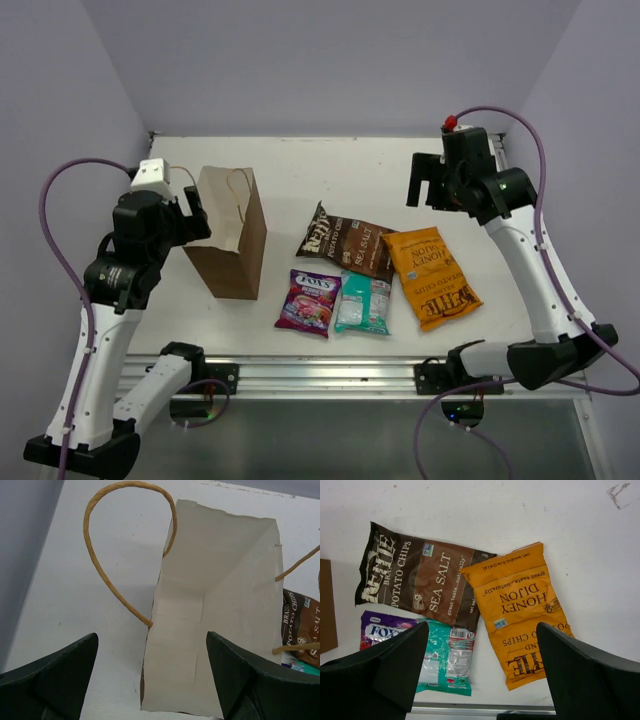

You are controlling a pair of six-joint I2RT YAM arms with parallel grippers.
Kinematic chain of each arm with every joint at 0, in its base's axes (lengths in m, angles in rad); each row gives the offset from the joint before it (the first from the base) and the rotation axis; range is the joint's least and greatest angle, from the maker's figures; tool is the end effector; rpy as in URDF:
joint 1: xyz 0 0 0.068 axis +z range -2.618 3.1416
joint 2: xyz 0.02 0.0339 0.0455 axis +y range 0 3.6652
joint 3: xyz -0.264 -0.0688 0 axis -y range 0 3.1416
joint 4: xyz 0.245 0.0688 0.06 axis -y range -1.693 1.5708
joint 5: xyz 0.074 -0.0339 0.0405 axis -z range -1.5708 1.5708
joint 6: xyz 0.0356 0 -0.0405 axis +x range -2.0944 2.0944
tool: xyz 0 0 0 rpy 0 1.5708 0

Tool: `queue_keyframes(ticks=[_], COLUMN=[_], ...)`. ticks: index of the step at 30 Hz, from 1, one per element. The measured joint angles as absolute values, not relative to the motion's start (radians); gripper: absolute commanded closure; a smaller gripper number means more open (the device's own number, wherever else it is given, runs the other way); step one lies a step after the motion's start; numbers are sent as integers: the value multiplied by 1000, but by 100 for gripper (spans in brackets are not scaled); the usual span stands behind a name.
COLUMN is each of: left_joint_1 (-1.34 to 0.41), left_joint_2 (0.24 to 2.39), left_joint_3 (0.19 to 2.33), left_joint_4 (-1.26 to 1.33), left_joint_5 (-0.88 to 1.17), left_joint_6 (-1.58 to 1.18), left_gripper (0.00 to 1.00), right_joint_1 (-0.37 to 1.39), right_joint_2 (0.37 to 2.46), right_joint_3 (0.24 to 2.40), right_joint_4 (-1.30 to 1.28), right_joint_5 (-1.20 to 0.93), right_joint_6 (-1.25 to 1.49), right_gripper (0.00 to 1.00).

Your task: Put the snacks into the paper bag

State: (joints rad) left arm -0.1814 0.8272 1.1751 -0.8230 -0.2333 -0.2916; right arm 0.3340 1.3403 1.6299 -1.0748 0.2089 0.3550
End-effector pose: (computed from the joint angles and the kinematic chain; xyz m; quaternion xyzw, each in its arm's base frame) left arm 0.1468 -0.0186 0.3981 -0.1072 0.8432 -0.0246 0.5262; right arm 0.2427 0.0764 0.4210 0.0496 0.9183 0.0379 0.3908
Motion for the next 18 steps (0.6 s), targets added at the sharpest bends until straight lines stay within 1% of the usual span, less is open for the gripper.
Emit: queue_keyframes(ticks=[6, 9, 10, 11, 15, 16, 17, 18], left_joint_1=[-173, -164, -163, -163, -156, -155, -155, -155], left_joint_2=[829, 838, 841, 843, 852, 853, 854, 855], left_joint_3=[1111, 1090, 1086, 1081, 1069, 1066, 1061, 1056], left_joint_4=[-799, -780, -772, -765, -742, -736, -728, -718], left_joint_5=[-211, -204, -201, -196, -184, -181, -176, -171], left_joint_6=[-282, -271, -268, -269, -258, -253, -251, -247], left_gripper=[13, 21, 26, 28, 39, 45, 49, 61], right_joint_1=[334, 335, 335, 335, 336, 336, 336, 336], right_joint_2=[1320, 1314, 1312, 1312, 1303, 1301, 1300, 1300], right_joint_3=[1572, 1538, 1528, 1518, 1454, 1430, 1403, 1373], right_joint_4=[-1057, -1038, -1031, -1025, -984, -971, -958, -937], right_joint_5=[181, 167, 164, 164, 144, 136, 131, 122], right_joint_6=[356, 356, 356, 356, 354, 354, 353, 351], right_gripper=[8, 9, 11, 13, 15, 15, 15, 15])
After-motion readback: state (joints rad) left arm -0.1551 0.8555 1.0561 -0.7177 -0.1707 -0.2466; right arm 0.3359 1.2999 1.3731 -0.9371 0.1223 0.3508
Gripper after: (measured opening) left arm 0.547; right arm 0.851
